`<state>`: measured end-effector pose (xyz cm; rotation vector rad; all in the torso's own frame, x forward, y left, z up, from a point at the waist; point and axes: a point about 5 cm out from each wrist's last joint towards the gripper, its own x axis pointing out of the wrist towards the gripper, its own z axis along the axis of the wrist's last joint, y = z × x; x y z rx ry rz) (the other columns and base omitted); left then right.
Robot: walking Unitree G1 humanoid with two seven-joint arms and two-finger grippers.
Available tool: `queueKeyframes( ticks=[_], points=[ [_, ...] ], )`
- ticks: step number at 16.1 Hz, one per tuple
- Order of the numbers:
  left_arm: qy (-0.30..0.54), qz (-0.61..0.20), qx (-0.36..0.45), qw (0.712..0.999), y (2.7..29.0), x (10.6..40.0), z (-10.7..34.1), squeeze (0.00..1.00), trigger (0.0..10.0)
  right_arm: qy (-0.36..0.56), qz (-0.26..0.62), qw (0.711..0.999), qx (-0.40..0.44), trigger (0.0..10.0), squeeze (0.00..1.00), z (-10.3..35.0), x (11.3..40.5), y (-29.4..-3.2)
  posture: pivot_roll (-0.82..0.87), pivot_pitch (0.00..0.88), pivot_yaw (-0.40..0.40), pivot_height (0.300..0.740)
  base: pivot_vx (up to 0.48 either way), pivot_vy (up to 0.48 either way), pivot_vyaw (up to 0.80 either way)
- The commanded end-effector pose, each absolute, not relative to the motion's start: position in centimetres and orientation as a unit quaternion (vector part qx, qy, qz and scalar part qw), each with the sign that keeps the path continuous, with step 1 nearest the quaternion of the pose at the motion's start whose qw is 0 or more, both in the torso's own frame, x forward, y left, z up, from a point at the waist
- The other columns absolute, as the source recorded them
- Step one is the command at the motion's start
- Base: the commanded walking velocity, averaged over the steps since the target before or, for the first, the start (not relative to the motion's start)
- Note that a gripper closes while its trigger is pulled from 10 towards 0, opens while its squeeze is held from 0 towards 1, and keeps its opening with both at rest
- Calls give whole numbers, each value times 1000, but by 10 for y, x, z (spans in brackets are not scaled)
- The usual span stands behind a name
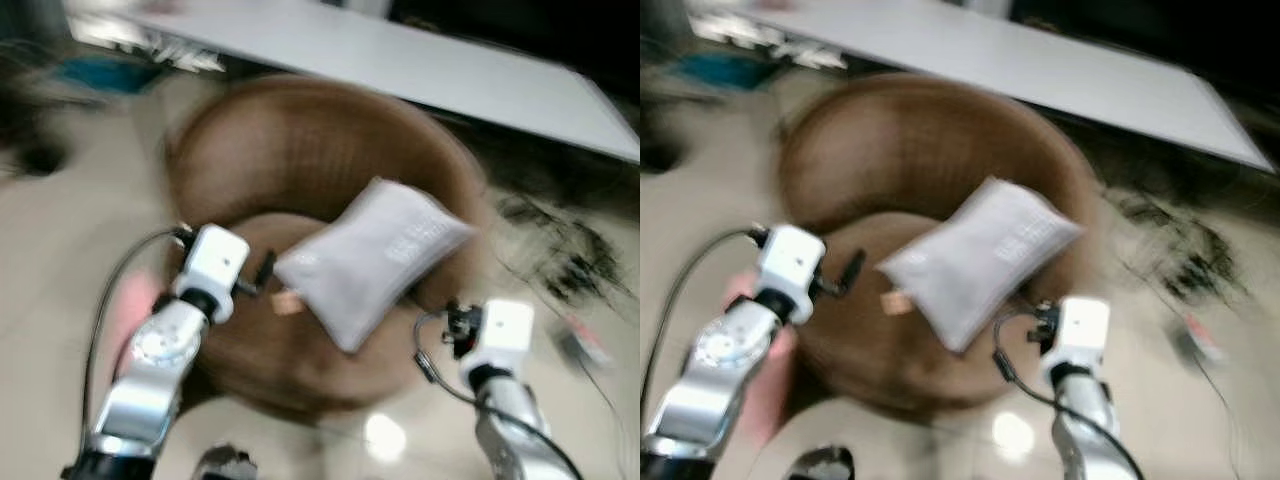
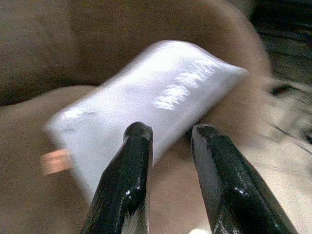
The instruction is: Move the pillow to the sofa from floor
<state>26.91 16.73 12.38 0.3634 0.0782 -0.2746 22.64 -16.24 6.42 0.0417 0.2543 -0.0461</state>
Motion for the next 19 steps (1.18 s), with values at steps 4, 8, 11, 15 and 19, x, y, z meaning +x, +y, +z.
queueKeyframes(
  ticks=[4, 8, 11, 15, 19],
  points=[
    [52, -155, 167, 972, 158, 274, 119, 0, 10000, 136, -34, 989, 42, 10000, 1000, 64, 220, -166, 53, 39, -98, 740, 0, 428, 0],
    [44, -171, 175, 968, 154, 279, 121, 0, 10000, 142, -55, 986, 66, 10000, 1000, 65, 216, -170, 56, 28, -81, 740, 0, 448, 0],
    [43, -172, 179, 968, 156, 281, 122, 0, 10000, 155, -66, 983, 71, 10000, 0, 61, 213, -170, 55, 26, -64, 740, 0, 460, -796],
    [56, -178, 170, 968, 156, 277, 117, 0, 10000, 159, -63, 984, 60, 10000, 0, 59, 210, -169, 53, 35, -46, 740, 0, 467, -788],
    [54, -181, 166, 968, 152, 279, 118, 0, 10000, 138, -41, 989, 36, 10000, 0, 66, 215, -168, 51, 48, -47, 740, 0, 473, -394]
  ],
)
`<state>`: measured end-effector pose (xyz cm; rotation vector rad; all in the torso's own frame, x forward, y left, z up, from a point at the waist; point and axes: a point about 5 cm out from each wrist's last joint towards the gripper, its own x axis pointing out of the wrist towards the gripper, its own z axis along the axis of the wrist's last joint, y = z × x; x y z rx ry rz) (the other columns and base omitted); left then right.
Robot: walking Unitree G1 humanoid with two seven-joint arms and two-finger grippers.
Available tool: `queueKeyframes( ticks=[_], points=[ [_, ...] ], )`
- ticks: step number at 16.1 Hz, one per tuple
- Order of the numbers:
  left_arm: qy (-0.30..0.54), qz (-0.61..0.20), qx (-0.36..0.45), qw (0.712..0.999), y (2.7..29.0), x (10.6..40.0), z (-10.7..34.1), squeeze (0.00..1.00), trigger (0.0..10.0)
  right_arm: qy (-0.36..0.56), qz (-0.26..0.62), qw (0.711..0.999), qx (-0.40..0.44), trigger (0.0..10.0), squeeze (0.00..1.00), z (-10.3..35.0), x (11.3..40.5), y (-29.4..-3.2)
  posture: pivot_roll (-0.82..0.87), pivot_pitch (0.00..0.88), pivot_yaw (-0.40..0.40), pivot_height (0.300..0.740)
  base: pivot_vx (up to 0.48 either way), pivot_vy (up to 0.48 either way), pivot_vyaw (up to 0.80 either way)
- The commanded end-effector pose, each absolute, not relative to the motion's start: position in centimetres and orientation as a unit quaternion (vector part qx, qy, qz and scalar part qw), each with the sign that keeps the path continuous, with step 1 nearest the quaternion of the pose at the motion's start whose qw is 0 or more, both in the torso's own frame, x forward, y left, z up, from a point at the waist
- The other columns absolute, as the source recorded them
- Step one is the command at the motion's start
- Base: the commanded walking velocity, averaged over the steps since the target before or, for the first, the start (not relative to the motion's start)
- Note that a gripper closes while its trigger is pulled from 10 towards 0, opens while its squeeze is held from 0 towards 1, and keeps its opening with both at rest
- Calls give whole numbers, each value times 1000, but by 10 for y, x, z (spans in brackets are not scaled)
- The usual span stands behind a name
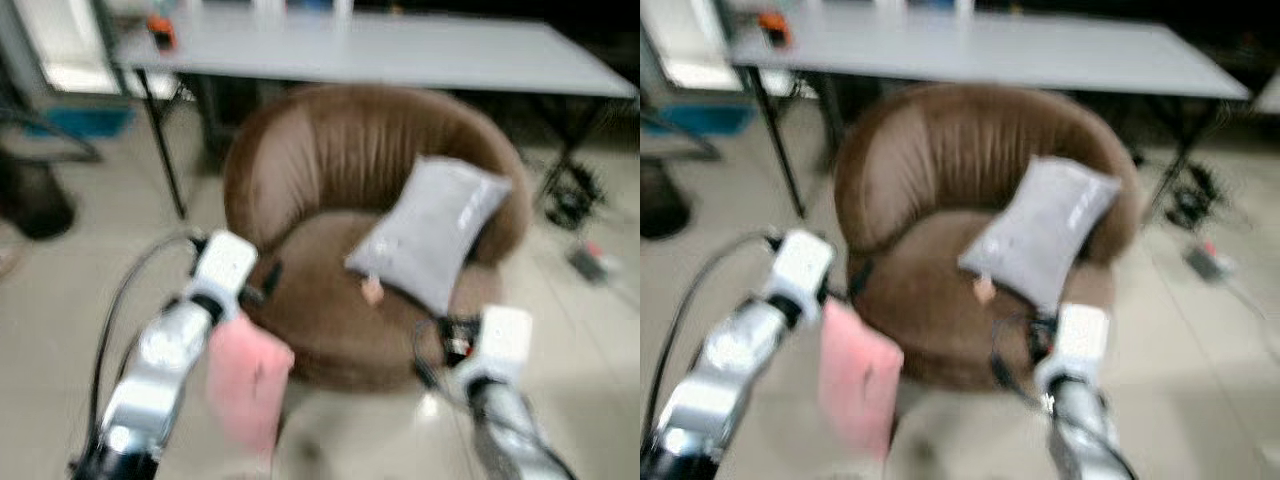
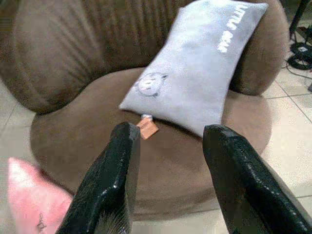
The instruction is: Move the pillow to the sofa from floor
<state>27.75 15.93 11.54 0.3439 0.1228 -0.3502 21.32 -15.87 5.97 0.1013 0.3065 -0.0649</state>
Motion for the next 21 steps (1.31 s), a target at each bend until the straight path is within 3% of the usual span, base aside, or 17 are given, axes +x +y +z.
queueKeyframes(
  ticks=[1, 6, 12, 19, 21],
  points=[
    [55, -180, 168, 968, 153, 278, 118, 0, 10000, 141, -43, 988, 36, 10000, 0, 65, 215, -169, 51, 49, -49, 740, 0, 480, 0],
    [57, -181, 171, 967, 154, 279, 115, 0, 10000, 157, -79, 983, 50, 10000, 0, 59, 209, -177, 49, 46, -49, 740, 0, 475, 0],
    [56, -193, 153, 968, 146, 299, 115, 0, 10000, 147, -103, 982, 58, 10000, 0, 59, 208, -174, 6, 27, 36, 740, 0, 480, -800],
    [76, -180, 154, 969, 149, 293, 95, 0, 10000, 142, -91, 986, 7, 10000, 0, 61, 211, -183, 22, 26, -17, 740, 0, 480, -800],
    [74, -166, 154, 971, 155, 293, 96, 0, 10000, 135, -95, 986, 4, 10000, 0, 62, 214, -183, 27, 24, -28, 740, 0, 480, 0]
  ],
)
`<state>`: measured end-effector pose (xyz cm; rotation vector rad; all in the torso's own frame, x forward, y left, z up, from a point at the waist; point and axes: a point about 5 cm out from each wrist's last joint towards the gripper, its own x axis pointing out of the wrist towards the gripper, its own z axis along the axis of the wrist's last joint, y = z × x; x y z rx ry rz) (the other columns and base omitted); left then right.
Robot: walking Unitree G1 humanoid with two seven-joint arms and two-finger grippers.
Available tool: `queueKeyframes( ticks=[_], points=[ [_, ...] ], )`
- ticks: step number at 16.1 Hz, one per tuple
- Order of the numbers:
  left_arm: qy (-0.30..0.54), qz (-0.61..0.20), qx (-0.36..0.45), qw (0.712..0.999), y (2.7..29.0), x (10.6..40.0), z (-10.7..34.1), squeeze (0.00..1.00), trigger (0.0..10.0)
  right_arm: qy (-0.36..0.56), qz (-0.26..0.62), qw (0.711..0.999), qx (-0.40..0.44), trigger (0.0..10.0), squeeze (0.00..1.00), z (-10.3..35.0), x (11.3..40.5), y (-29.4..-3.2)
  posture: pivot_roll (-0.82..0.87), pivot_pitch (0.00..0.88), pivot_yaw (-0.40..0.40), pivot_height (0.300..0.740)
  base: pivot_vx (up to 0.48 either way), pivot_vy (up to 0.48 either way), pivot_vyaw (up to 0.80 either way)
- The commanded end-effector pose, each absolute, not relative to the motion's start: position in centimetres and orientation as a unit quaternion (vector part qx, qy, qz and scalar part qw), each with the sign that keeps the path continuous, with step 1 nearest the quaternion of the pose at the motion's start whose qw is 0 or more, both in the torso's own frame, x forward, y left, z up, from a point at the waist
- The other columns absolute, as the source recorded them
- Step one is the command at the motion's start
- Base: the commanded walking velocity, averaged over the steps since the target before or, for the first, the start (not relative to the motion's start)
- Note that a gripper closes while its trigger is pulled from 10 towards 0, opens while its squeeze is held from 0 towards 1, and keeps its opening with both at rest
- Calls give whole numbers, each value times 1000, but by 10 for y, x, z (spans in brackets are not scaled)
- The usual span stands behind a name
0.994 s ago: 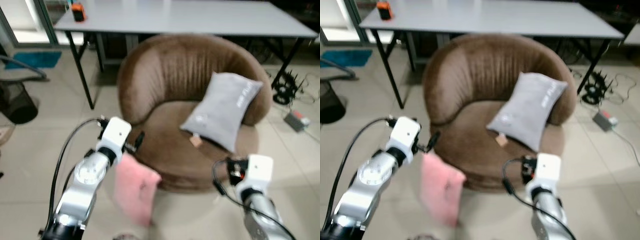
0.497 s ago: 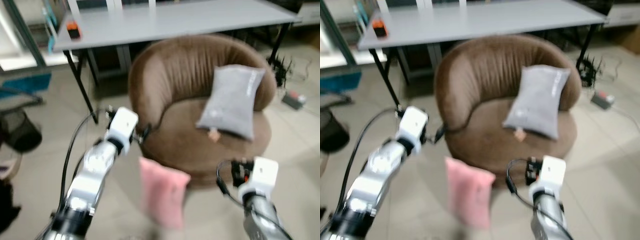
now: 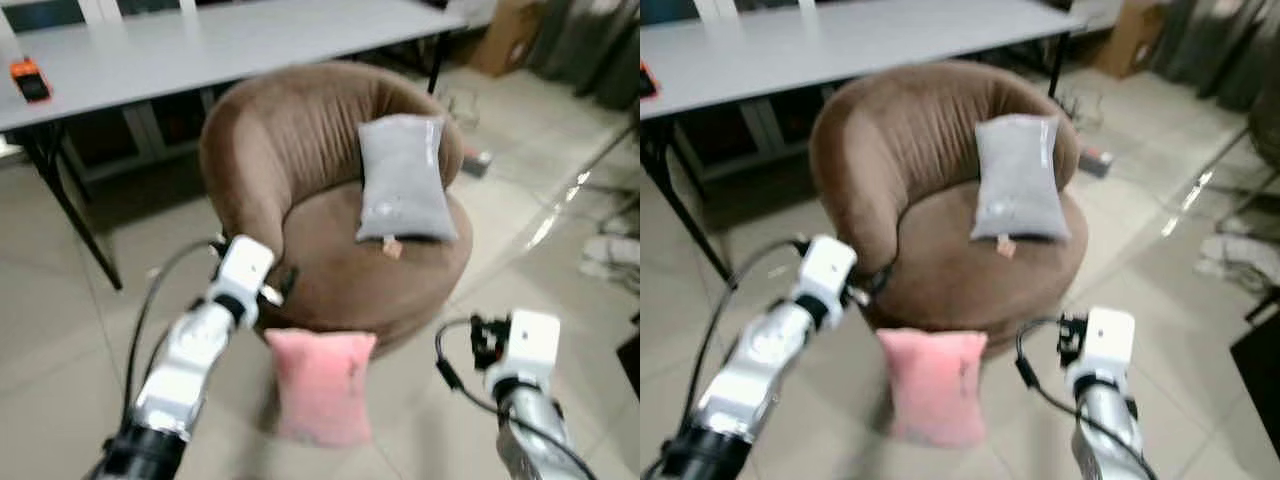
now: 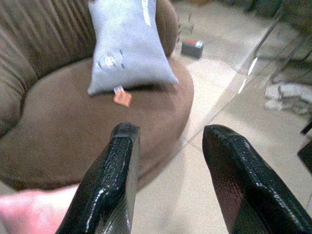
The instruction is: Move the pillow to the sofa from floor
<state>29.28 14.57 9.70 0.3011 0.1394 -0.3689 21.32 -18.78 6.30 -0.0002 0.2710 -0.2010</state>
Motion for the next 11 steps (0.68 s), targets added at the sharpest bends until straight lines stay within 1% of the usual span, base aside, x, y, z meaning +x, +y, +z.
queueKeyframes(
  ticks=[1, 4, 6, 11],
  points=[
    [73, -160, 155, 972, 158, 293, 96, 0, 10000, 132, -94, 987, 1, 10000, 0, 63, 215, -182, 37, 19, -46, 740, 0, 480, 0],
    [77, -147, 159, 973, 167, 288, 94, 0, 10000, 120, -63, 991, -5, 10000, 0, 66, 225, -172, 53, 23, -61, 740, 0, 480, 0],
    [84, -153, 158, 972, 167, 286, 92, 0, 10000, 113, -54, 992, 1, 10000, 0, 67, 227, -172, 59, 22, -53, 740, 0, 474, 0],
    [80, -156, 162, 971, 166, 291, 95, 0, 10000, 103, -86, 991, 1, 10000, 0, 70, 228, -189, 54, 27, -39, 740, 0, 480, -776]
  ],
)
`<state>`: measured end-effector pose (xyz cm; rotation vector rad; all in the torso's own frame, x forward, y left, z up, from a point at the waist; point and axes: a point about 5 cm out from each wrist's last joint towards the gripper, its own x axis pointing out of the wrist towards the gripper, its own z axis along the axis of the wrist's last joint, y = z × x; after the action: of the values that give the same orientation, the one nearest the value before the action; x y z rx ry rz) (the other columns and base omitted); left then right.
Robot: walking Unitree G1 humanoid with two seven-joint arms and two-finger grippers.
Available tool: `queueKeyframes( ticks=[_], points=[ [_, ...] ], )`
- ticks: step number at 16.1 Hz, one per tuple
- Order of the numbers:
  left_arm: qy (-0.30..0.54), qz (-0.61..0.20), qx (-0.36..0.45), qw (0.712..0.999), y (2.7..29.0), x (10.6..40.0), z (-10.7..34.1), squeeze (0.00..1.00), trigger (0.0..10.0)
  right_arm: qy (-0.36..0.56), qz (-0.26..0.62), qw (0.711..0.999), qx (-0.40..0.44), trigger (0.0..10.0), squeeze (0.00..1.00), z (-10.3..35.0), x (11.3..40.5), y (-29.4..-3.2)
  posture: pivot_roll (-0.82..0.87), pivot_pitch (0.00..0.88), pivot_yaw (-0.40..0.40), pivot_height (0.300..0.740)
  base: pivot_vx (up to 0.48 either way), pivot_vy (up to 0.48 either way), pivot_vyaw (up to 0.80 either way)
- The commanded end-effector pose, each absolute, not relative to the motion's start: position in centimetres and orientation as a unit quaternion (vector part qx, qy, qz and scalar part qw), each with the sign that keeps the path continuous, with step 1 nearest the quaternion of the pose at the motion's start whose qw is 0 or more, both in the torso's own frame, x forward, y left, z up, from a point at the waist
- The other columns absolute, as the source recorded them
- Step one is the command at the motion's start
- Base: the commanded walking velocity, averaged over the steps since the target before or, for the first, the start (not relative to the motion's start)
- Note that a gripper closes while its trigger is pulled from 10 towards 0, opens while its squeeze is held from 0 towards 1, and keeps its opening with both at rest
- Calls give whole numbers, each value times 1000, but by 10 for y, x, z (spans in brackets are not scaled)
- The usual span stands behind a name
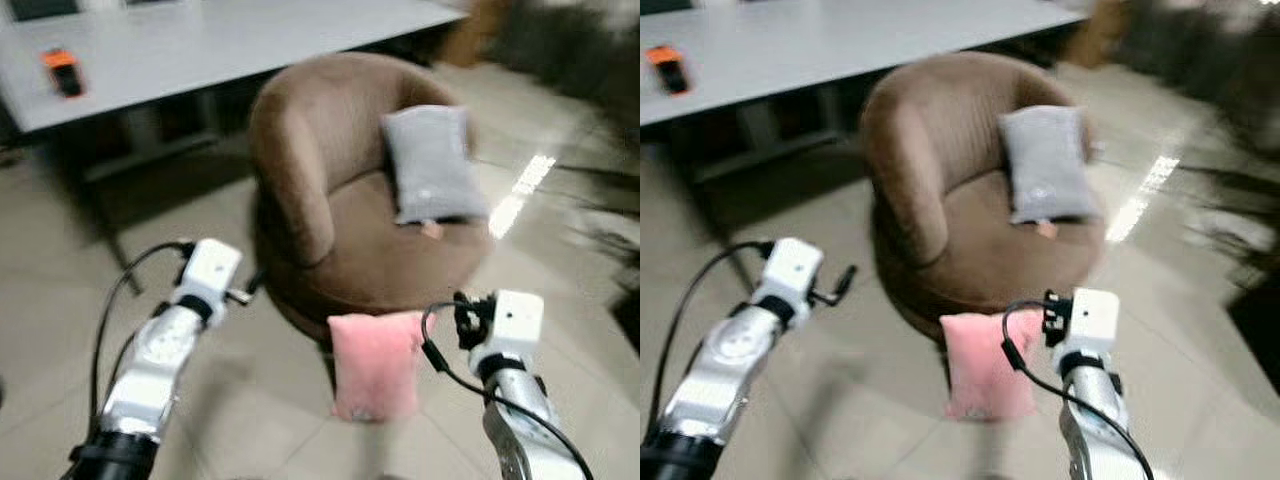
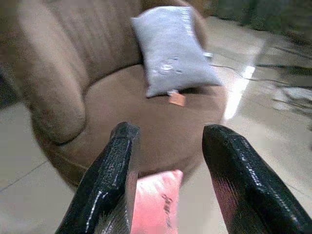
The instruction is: Move the pillow to the sofa from floor
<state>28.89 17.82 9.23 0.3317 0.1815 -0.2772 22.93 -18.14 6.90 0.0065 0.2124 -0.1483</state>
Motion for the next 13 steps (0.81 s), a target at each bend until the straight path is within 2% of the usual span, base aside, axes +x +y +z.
queueKeyframes(
  ticks=[1, 8, 13],
  points=[
    [80, -160, 163, 970, 166, 293, 96, 0, 10000, 106, -99, 989, 8, 10000, 0, 69, 224, -189, 44, 25, -26, 740, 0, 480, -800],
    [61, -181, 150, 970, 154, 301, 99, 0, 10000, 109, -126, 986, 27, 10000, 0, 68, 210, -182, -5, 21, -15, 740, 0, 477, -800],
    [26, -194, 115, 974, 144, 301, 108, 0, 10000, 105, -140, 984, 34, 10000, 0, 72, 207, -191, -14, 17, -35, 740, 0, 472, -800]
  ],
)
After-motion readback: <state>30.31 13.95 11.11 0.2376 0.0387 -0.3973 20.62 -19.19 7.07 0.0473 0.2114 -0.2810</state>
